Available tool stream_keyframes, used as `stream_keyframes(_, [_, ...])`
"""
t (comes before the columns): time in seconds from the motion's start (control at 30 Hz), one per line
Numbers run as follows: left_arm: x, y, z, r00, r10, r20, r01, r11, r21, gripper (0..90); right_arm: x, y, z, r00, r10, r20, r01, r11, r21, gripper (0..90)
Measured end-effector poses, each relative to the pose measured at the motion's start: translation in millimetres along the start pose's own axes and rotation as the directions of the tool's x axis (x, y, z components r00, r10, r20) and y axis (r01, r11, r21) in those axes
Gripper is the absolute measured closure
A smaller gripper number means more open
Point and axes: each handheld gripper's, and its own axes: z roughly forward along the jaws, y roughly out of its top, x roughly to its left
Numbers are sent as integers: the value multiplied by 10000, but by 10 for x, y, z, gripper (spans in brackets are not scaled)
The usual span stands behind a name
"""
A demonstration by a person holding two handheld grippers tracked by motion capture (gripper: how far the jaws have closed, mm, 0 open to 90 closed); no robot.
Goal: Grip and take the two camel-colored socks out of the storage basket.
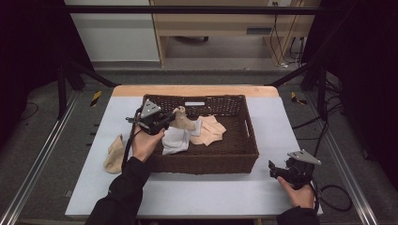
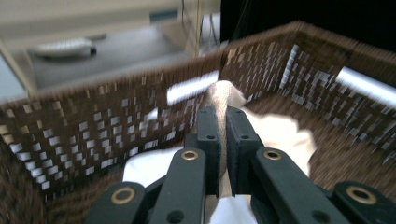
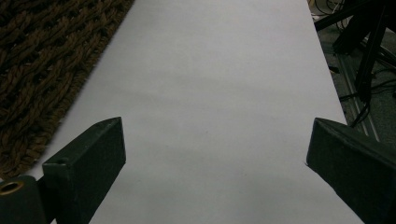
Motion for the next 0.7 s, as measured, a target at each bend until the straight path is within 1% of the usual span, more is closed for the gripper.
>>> stream_keyframes(0.03, [-10,40,-40,10000,-25,53,26,9997,-224,848,0,0,-1,10000,-1,-8,1,10000,3,49])
stream_keyframes(0.07, [-16,65,-63,9999,-85,122,89,9995,-309,849,2,0,0,10000,7,-3,-7,10000,0,49])
stream_keyframes(0.13, [-31,134,-132,9998,-131,156,141,9976,-681,849,2,0,0,10000,14,-1,-14,10000,8,49])
stream_keyframes(0.2, [-46,189,-193,9998,-94,187,112,9953,-963,849,0,0,-1,10000,-6,3,6,10000,-5,49])
stream_keyframes(0.23, [-53,219,-229,9996,-120,269,149,9940,-1082,850,1,1,-4,10000,27,-10,-27,10000,12,49])
stream_keyframes(0.33, [-68,271,-305,9996,-85,280,121,9910,-1330,850,0,0,-2,10000,1,-6,-1,10000,9,49])
stream_keyframes(0.43, [-81,322,-411,9993,-85,353,142,9862,-1649,850,-1,1,-2,10000,-9,1,9,10000,6,49])
stream_keyframes(0.53, [-80,358,-528,9995,-38,317,99,9809,-1941,850,0,2,-4,10000,29,-6,-29,10000,17,49])
stream_keyframes(0.57, [-74,366,-563,9996,-3,281,59,9795,-2015,850,1,2,-3,10000,26,-6,-26,10000,18,49])
stream_keyframes(0.6, [-60,377,-614,9997,-35,253,89,9763,-2161,850,0,1,-2,10000,-5,9,5,10000,9,49])
stream_keyframes(0.7, [-16,399,-746,9998,-120,167,157,9708,-2393,850,1,1,-5,10000,38,2,-38,10000,16,49])
